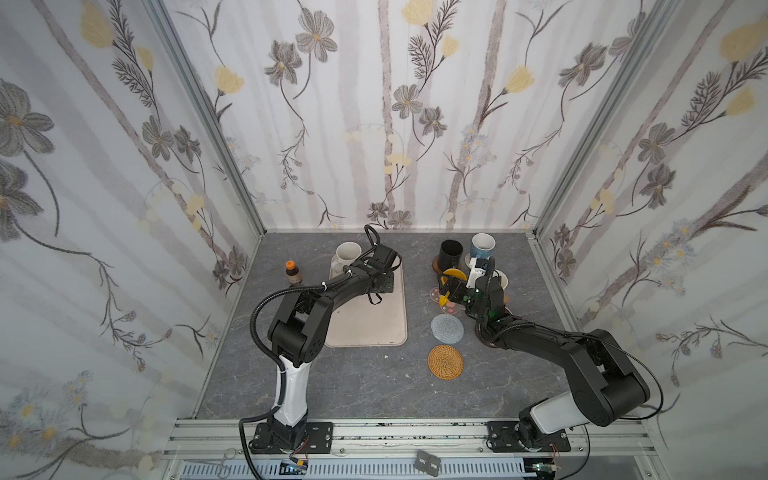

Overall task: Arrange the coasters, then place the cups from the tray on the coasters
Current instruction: 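Lift the lilac mug toward the woven coaster while the right gripper draws back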

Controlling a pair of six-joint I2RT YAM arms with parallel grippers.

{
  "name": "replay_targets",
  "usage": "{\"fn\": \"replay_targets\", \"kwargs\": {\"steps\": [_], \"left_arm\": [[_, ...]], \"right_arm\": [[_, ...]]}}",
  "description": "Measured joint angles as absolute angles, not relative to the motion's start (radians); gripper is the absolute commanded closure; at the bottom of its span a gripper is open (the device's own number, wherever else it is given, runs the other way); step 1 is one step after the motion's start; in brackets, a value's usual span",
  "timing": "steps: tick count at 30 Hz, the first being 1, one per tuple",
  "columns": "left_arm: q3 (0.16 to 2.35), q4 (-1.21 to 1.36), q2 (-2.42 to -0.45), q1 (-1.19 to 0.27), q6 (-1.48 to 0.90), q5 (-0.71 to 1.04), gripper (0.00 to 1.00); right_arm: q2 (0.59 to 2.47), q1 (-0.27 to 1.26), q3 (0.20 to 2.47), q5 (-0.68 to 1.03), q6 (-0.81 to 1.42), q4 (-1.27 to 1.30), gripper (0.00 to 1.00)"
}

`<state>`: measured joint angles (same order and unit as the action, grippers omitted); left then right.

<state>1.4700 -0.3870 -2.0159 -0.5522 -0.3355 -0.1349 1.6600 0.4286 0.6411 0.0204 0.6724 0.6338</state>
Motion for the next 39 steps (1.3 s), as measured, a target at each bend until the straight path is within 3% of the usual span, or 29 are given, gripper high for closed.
{"fn": "replay_targets", "kwargs": {"steps": [14,39], "left_arm": [[1.444,-0.425,-1.899,-0.59,-0.286,-0.134,1.0],[1.32,-0.445,-1.558,-0.871,-0.212,-0.13,1.0]], "right_arm": [[1.579,0.441,0.694,0.073,0.635,0.54,0.06],[0.97,0.391,0.652,0.068,0.522,0.086,0.01]]}}
